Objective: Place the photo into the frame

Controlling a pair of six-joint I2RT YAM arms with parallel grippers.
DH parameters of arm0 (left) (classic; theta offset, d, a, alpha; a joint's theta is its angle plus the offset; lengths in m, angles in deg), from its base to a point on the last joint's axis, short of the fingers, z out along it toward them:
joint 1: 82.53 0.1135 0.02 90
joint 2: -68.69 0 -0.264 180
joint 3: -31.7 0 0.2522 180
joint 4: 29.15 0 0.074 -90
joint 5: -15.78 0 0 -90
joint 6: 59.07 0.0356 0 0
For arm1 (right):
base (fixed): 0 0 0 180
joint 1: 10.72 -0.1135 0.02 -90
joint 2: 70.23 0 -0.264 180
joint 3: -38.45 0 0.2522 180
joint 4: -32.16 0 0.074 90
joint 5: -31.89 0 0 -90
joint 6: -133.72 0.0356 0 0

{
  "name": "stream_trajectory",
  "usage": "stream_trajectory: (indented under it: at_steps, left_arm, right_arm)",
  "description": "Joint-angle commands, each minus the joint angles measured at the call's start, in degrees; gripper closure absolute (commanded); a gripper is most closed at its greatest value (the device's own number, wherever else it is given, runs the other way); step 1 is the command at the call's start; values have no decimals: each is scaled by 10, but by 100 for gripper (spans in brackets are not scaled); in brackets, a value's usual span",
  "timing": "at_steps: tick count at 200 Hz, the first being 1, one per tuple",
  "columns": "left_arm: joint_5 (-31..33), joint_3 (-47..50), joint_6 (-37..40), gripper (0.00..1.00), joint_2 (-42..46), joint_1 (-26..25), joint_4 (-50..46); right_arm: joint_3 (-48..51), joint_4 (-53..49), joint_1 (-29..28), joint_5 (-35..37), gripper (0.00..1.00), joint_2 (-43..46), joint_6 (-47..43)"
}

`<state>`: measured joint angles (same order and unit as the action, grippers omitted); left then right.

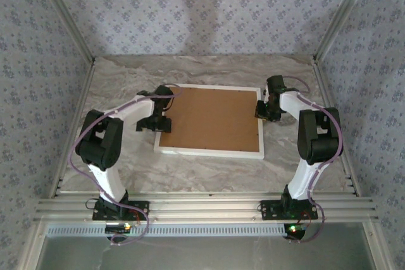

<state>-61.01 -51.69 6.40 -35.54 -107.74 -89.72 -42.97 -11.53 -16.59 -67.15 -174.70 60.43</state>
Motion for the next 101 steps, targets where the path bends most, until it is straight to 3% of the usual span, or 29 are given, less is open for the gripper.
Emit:
stream_trajectory:
  at_steps: [1,101]
  left_arm:
    - [-64,20,11,11,-28,-18,15]
    - [-138,33,-12,8,114,42,50]
  right_arm:
    - [-1,-4,-12,-46,78,-21,9]
    - [-26,-21,-12,-41,78,-27,5]
